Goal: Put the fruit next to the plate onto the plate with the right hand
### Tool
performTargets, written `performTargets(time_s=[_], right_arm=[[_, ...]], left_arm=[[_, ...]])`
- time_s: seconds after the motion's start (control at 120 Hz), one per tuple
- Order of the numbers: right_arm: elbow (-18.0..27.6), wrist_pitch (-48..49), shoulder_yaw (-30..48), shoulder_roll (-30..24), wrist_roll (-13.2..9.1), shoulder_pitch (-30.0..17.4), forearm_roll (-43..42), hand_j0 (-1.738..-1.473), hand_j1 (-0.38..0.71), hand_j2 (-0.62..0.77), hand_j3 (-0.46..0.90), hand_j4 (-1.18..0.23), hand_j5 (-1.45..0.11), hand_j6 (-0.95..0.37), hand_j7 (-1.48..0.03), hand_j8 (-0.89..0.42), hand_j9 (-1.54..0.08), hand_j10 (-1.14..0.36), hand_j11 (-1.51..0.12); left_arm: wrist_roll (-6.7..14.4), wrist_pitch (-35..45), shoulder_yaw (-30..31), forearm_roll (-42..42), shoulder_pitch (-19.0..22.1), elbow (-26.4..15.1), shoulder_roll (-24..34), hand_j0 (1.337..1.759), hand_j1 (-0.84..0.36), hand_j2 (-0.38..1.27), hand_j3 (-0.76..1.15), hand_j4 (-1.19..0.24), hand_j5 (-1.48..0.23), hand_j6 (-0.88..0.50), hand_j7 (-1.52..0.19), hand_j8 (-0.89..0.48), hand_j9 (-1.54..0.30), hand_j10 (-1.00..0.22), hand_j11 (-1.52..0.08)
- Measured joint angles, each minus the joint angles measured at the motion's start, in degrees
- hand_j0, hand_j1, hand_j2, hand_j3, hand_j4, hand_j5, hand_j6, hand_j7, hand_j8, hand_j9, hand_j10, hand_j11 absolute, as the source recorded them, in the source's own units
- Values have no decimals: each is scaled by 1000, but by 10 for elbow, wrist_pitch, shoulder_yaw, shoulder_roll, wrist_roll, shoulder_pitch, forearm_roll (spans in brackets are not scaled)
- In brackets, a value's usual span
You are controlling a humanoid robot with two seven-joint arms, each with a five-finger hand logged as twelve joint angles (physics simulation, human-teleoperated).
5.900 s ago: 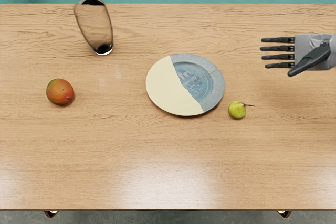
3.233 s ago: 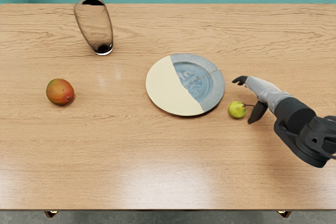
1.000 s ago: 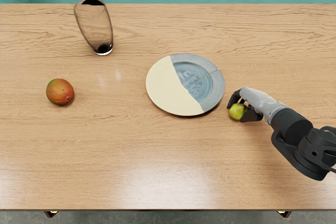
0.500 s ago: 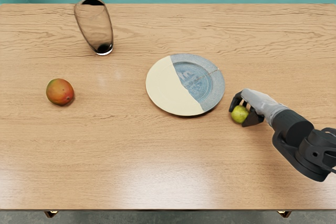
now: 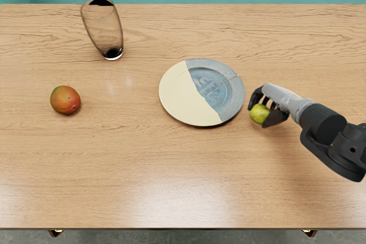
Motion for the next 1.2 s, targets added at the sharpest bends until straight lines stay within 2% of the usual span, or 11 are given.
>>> performTargets(time_s=[0.167,0.367,0.642,1.133,1.167,1.2], right_arm=[[2,23,23,6,0,19,33,-1653,284,188,0,-659,-920,-432,-884,-458,-906,-666,-905],[-7,35,28,45,0,81,86,-1653,287,191,0,-653,-926,-430,-883,-454,-907,-663,-907],[-85,44,24,140,0,141,119,-1655,256,154,0,-647,-925,-452,-878,-474,-898,-661,-898],[-216,57,19,246,0,171,118,-1654,230,122,0,-639,-862,-487,-845,-516,-853,-644,-853],[-220,57,19,249,0,171,117,-1654,211,108,0,-610,-822,-484,-806,-512,-813,-615,-813],[-223,56,19,251,0,172,116,-1655,127,92,0,-519,-698,-411,-685,-435,-691,-523,-691]], left_arm=[[0,0,1,0,0,0,0,1658,325,4,0,-21,-26,-21,-26,-20,-26,-20,-26],[0,0,1,1,-1,2,0,1658,325,4,0,-21,-26,-20,-26,-20,-26,-20,-26],[0,0,2,1,-1,3,0,1658,325,4,0,-21,-26,-20,-26,-20,-26,-20,-26],[0,0,2,1,-5,3,0,1658,325,4,0,-20,-26,-20,-26,-20,-26,-20,-26],[0,0,2,1,-5,3,0,1658,325,4,0,-20,-26,-20,-26,-20,-26,-20,-26],[0,0,2,1,-5,3,0,1658,325,4,0,-20,-26,-20,-26,-20,-26,-20,-26]])
